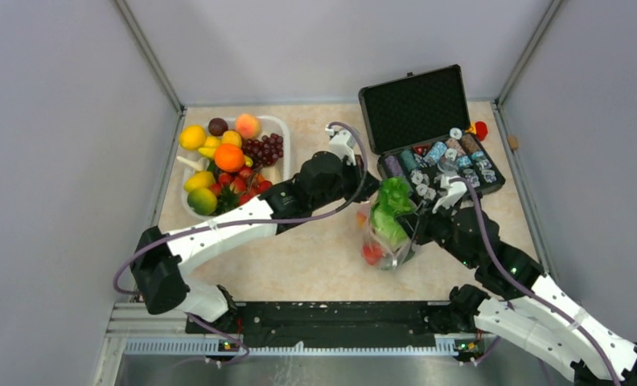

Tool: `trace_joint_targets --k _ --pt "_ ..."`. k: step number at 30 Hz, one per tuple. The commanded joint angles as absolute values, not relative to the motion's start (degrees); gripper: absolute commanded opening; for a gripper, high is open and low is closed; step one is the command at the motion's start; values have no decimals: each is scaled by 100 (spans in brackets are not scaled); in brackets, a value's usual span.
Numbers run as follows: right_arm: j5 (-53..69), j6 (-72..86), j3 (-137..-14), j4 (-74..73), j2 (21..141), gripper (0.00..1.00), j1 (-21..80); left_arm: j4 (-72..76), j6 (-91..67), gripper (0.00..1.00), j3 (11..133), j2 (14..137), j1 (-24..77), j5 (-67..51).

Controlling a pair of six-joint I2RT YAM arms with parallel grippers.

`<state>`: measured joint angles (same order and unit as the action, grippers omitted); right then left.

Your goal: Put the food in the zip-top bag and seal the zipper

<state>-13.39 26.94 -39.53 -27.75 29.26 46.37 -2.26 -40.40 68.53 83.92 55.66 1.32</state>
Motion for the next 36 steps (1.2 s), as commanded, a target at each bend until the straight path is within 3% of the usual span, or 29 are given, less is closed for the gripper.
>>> trace_joint_targets --k 1,4,6,9,11,14,16,21,26,36 --pt "-416 1982 -4065 -1977 3100 2 4658 287 -3654 0 6974 7871 5581 439" --pt "-196 1803 -4207 -1960 3354 15 4660 247 -3596 0 6909 7724 5572 541" --pt "-450 1869 -4272 -2078 3489 7 4662 234 -3562 0 6823 7658 5559 570" --pt "-562 1856 -4201 -2173 3603 8 4658 163 -3558 1 6601 7450 5494 669" --pt "-578 1903 -4155 -2252 3665 15 4662 136 -3497 27 6375 7150 5421 727" --pt "-883 2144 -4067 -2358 3677 15 4658 -134 -3479 60 5966 6666 5277 597" --pt "-959 2236 -4006 -2339 3631 16 4663 -479 -3433 68 5729 6332 5260 561" --pt "-1221 2353 -3981 -2353 3588 17 4663 -1015 -3569 71 5313 5833 5264 -511" --pt "-1081 2304 -3942 -2325 3580 17 4659 -1039 -3888 70 5277 6095 5537 -1467" --pt "-1331 2478 -3906 -2326 3498 18 4660 -1523 -4595 72 5644 7104 5968 -1028"
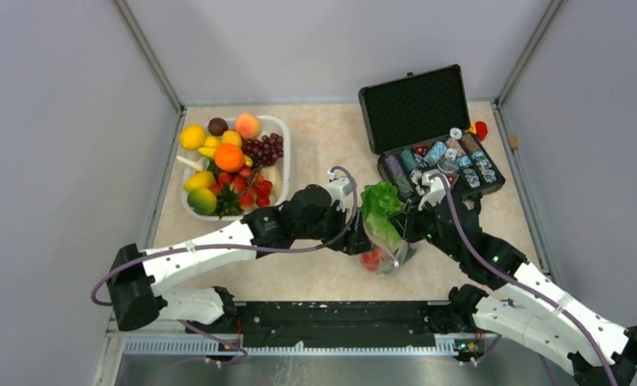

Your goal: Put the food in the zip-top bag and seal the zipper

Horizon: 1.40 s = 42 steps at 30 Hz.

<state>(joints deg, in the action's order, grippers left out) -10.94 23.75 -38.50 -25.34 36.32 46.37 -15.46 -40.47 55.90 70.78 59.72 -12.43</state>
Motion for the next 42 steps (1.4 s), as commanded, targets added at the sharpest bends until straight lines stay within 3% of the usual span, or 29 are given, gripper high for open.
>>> trace_joint_targets --k 1,9,12,17,23,32,39,42 --pt "-1321 2485 -3911 -2324 3479 18 4658 -1336 -4742 72 5548 7121 5970 -940" --pt "-1344 2482 -3956 -2514 3415 18 4660 -1315 -5768 75 5970 7687 6020 -436" --pt "-1380 2490 -3955 -2520 3445 18 4665 -1931 -6098 73 6377 7967 6071 -194" --pt "-1303 2493 -3920 -2369 3530 17 4666 -2369 -6607 65 6724 8358 6087 35" --pt "-1400 2440 -3946 -2373 3555 17 4660 -2561 -6573 41 6873 8537 6145 42" --pt "-1404 2453 -3928 -2347 3514 17 4659 -2740 -6469 31 6944 8763 6204 111" --pt "-1333 2469 -3959 -2371 3491 17 4658 -2695 -6375 41 7064 9061 6214 215" --pt "-1313 2477 -3947 -2333 3481 17 4661 -2689 -6328 32 7155 9193 6222 160"
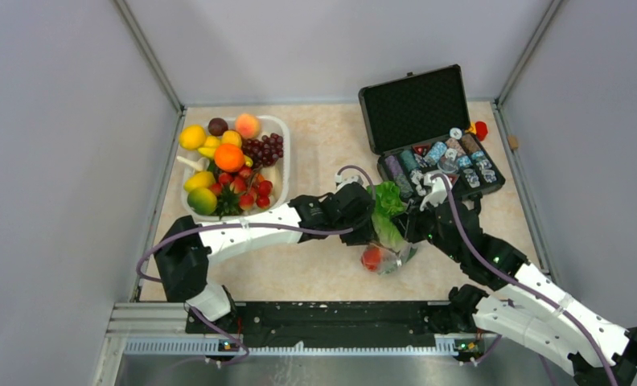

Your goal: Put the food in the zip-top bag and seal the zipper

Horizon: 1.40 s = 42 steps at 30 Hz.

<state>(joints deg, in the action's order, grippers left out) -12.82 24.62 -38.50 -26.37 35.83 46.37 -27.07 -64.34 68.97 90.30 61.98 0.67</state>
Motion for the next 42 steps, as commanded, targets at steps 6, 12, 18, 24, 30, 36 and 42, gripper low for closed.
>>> trace_joint_targets --k 6,12,18,24,30,36,42 --pt "-1256 2461 -3905 -2320 3486 17 4659 -2508 -6020 0 7037 8996 6221 359" --pt "-439 2234 -3856 -2189 3357 17 4659 -1889 -5263 0 6601 8170 6200 1114" --pt "762 1850 -3702 -1376 2956 17 4660 -735 -4412 0 6296 7061 5986 1619" --pt "1001 1054 -4032 -1400 3548 19 4739 -412 -4366 0 6259 6766 5531 1093" --pt "657 386 -4265 -946 3727 30 4949 -52 -4314 0 6240 6548 5063 757" --pt "-1074 407 -5300 -1491 4536 43 4961 145 -4172 0 6531 6653 4949 542" --pt "-1179 613 -5891 -1761 5201 57 4958 256 -4251 0 6413 6626 4912 481"
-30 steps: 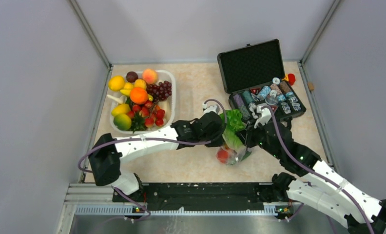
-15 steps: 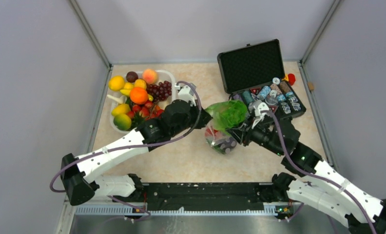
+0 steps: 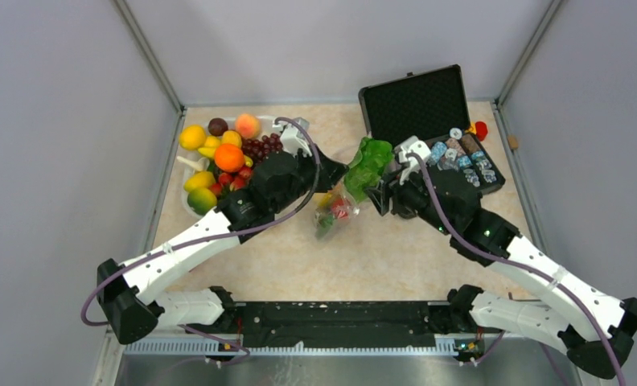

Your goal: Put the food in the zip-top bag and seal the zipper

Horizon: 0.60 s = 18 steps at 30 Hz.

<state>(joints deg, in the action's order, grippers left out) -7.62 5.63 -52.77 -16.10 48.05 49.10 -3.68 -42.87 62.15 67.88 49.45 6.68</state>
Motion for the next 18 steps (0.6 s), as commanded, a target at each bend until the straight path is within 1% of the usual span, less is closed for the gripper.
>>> trace_joint_targets --k 1,4,6,7,10,13,16,18 --pt "-1211 660 -5998 -1890 5295 59 4962 281 -4246 0 6388 6593 4894 483" --pt "-1000 884 -6152 -1915 5208 61 4957 276 -4211 0 6368 6521 4849 535" --pt "-1004 1228 -6083 -1547 4886 66 4957 247 -4200 0 6351 6475 4792 578" --pt "-993 1404 -6049 -1390 4679 67 4957 242 -4200 0 6339 6455 4764 572" --pt "-1303 1680 -6219 -1499 4462 68 4962 220 -4231 0 6299 6390 4676 587" --pt "-2217 1988 -6360 -1986 4408 67 4957 220 -4243 0 6248 6318 4597 581" --pt "-3128 2392 -6271 -2433 4449 60 4948 257 -4280 0 6198 6273 4573 567" --pt "-3176 2620 -6212 -2695 4574 58 4882 264 -4318 0 6196 6275 4570 526"
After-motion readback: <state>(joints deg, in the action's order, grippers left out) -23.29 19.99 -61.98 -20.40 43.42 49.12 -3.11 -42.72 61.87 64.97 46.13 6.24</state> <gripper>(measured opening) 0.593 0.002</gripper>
